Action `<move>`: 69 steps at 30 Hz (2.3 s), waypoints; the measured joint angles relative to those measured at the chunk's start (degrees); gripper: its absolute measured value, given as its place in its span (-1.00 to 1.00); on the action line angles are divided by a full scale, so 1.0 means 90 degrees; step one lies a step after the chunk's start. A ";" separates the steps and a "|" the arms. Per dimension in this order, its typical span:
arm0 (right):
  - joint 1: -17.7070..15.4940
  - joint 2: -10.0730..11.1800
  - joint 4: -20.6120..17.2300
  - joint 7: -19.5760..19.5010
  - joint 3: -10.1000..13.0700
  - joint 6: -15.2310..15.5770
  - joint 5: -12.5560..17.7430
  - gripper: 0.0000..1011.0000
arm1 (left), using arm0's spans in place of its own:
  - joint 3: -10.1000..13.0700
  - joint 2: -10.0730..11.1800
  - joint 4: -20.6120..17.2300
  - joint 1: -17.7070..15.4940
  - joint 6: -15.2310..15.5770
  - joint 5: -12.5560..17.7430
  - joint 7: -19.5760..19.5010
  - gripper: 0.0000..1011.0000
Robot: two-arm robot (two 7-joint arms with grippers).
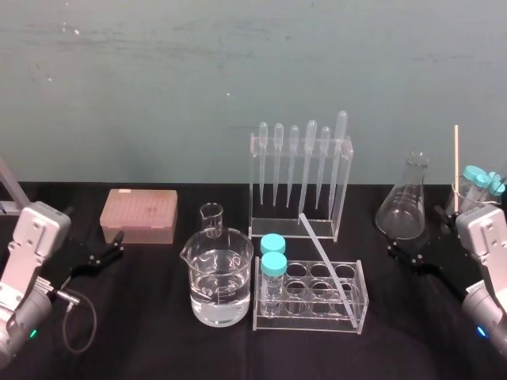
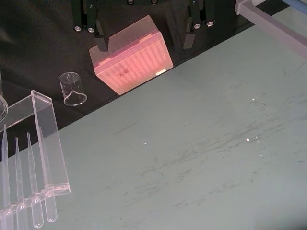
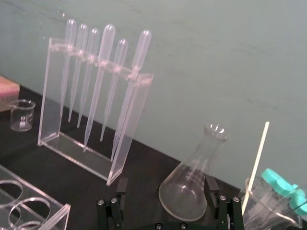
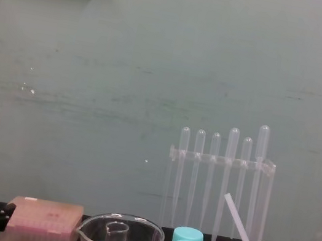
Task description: Pick up the stirring rod with one hand, then place it down.
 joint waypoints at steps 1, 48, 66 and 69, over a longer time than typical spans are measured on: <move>-0.0006 -0.0013 -0.0004 -0.0008 0.0020 -0.0025 -0.0011 0.98 | 0.0000 0.0000 0.0000 0.0000 0.0000 0.0000 0.0000 0.98; 0.0817 -0.0544 0.0246 0.3534 -0.0360 0.0185 0.1466 0.98 | 0.0000 0.0000 0.0000 0.0000 0.0000 0.0000 0.0000 0.98; 0.0864 -0.0579 0.0304 0.3597 -0.0350 0.0452 0.1516 0.92 | 0.0000 0.0000 0.0000 0.0000 0.0000 0.0000 0.0000 0.98; 0.0862 -0.0578 0.0300 0.3596 -0.0350 0.0436 0.1515 0.76 | 0.0000 0.0000 0.0000 0.0000 0.0000 0.0000 0.0000 0.98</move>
